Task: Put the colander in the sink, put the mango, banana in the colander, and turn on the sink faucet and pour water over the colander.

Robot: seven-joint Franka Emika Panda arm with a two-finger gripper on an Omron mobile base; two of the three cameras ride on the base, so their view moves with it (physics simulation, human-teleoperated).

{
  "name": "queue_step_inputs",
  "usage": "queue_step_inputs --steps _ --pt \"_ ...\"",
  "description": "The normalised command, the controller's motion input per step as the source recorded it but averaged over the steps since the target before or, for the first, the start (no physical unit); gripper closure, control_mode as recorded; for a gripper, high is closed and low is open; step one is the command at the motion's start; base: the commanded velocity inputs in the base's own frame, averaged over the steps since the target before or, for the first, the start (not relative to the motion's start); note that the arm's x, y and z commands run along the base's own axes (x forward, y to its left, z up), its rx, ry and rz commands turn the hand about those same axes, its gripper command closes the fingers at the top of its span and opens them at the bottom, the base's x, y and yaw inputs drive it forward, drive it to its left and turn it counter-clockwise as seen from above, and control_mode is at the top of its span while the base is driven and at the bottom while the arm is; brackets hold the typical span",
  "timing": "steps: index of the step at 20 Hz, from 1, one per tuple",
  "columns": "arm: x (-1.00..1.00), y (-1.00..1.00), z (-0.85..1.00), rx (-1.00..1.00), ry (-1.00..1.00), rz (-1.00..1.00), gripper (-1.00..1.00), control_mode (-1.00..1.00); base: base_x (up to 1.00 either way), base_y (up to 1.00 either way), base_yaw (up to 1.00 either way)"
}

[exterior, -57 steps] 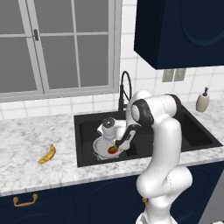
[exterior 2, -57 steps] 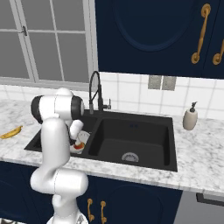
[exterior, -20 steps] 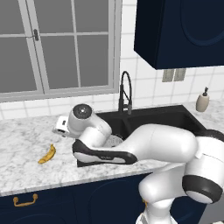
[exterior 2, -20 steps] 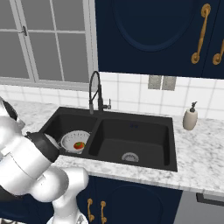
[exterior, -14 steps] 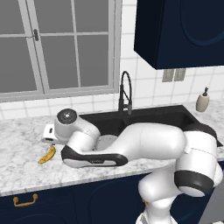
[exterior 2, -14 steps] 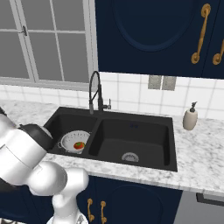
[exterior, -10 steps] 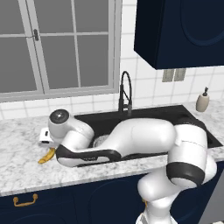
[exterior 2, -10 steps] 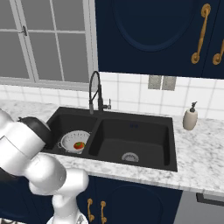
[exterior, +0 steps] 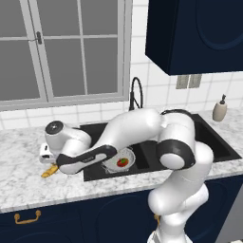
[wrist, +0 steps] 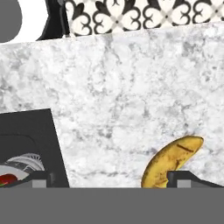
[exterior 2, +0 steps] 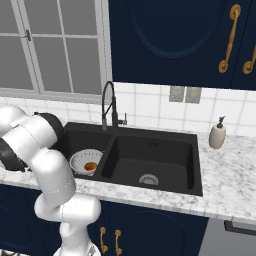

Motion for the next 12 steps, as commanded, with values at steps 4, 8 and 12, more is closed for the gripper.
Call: queue_step_inputs --steps 4,8,12 --pt "0.55 0.31 -0.49 -0.05 0.00 0.00 -1.00 -1.00 0.00 0.00 0.00" --pt "0.42 0.49 -0.34 -0.03 0.00 -0.03 -1.00 -1.00 0.00 0.00 0.00" --pt "0.39 0.44 -0.24 -0.02 0.00 -0.04 -1.00 -1.00 0.00 0.00 0.00"
